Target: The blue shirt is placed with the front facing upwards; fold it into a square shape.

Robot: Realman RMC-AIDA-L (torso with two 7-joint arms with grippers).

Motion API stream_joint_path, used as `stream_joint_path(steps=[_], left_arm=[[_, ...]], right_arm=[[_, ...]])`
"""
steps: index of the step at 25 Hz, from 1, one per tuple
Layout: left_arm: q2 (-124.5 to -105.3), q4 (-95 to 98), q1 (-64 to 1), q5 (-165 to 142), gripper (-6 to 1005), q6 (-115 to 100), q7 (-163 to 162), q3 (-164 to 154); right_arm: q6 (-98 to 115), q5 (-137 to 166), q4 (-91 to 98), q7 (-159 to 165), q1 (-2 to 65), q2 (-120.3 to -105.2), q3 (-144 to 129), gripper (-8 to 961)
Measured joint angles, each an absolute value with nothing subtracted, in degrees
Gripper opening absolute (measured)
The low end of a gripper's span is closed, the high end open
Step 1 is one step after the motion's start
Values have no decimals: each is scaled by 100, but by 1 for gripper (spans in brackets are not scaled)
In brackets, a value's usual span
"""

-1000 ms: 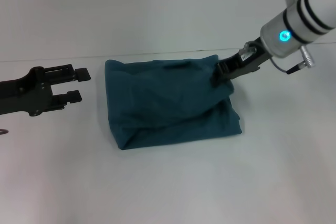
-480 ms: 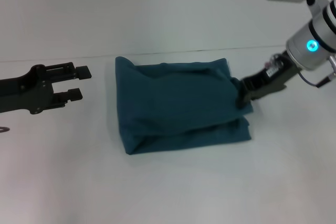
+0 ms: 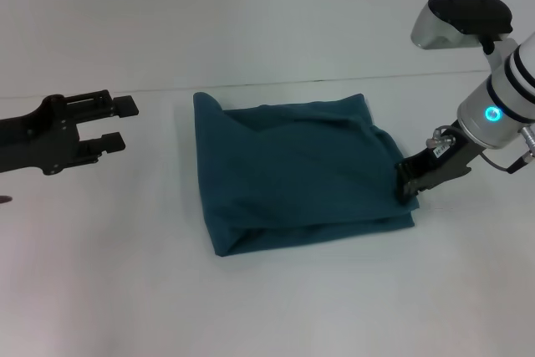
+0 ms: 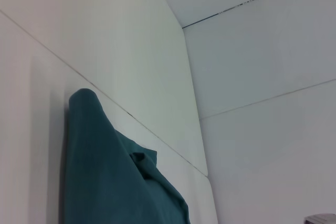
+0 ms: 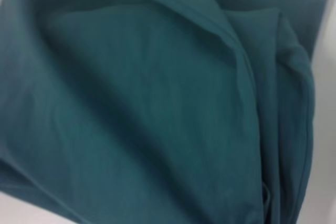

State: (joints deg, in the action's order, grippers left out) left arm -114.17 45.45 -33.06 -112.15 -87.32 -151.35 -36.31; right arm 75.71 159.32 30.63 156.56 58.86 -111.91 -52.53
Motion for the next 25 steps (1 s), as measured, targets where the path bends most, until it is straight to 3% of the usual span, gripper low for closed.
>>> stream_joint_path(steps=[7,9,20,25], left_arm=[[-11416,4513,-3296,-11133,719,-8722,-15101,-3621],[-11411,4510,-3274,-11089,719,-8717,-15083,-3621],[-11401,4508,-3246,-11066,719,-8717,-15068,-3540],[-11400,4509,-3267,-11064,719,-8717,-15057,-3442]], right_arm=[[7548,16019,3108,15779,5934,-11215,-5323,42],[7600,16020,3169,15781,5944,-11220,-5337,272],[8291,15885,4888,16165,5539,-11149,-5229,447],[7840,15465,4943,16065,5611,-11222,-5229,441]])
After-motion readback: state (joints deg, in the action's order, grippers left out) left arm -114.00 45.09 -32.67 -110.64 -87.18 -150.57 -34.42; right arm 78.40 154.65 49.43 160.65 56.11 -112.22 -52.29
